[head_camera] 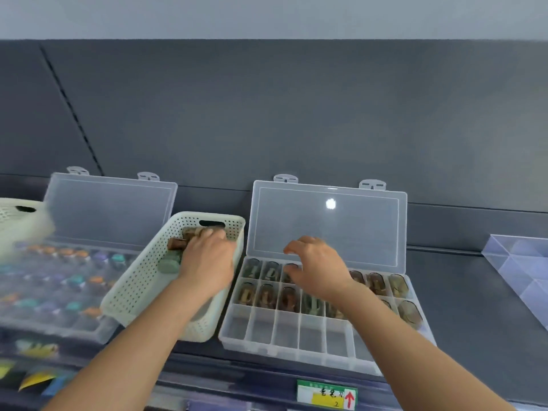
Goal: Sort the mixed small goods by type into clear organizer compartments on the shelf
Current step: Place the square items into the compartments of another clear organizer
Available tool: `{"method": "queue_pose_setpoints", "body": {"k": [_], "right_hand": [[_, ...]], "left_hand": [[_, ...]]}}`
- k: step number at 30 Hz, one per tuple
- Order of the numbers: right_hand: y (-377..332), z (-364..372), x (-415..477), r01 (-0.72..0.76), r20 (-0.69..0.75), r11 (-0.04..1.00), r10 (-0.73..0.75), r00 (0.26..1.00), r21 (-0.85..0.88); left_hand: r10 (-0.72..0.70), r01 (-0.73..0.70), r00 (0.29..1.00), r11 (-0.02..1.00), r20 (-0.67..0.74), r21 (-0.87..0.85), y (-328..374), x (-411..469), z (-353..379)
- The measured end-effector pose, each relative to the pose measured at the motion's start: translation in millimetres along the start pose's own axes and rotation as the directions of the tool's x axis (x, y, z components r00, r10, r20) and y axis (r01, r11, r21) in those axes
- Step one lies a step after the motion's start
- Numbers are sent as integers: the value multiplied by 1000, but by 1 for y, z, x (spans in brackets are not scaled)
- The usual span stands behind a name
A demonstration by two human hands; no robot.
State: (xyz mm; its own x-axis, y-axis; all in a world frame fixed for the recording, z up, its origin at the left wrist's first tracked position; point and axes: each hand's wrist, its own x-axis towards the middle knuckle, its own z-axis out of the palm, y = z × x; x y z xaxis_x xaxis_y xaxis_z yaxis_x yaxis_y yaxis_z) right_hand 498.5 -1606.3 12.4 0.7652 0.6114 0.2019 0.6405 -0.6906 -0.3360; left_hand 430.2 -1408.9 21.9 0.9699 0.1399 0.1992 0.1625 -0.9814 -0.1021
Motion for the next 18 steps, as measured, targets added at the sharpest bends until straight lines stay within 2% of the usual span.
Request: {"method": "queue_pose_setpoints", "body": {"k": [5,8,11,14,18], "right_hand": [[-56,27,45,122,47,991,-119,992,-53],[-85,43,71,183,121,971,-165,979,-156],[-109,62,91,197,239,922,-120,964,-334],[-123,80,104,190,325,853,-26,945,-486],[-126,93,112,197,381,823,25,924,-532]], "left_hand": [[-78,73,986,997,147,40,-61,2,18],[-99,86,960,994,263,63,-88,9,32],[-96,74,934,994,344,77,-107,13,44],[-73,47,929,996,362,81,-115,16,49],[5,-36,943,996,333,87,-121,22,56]]}}
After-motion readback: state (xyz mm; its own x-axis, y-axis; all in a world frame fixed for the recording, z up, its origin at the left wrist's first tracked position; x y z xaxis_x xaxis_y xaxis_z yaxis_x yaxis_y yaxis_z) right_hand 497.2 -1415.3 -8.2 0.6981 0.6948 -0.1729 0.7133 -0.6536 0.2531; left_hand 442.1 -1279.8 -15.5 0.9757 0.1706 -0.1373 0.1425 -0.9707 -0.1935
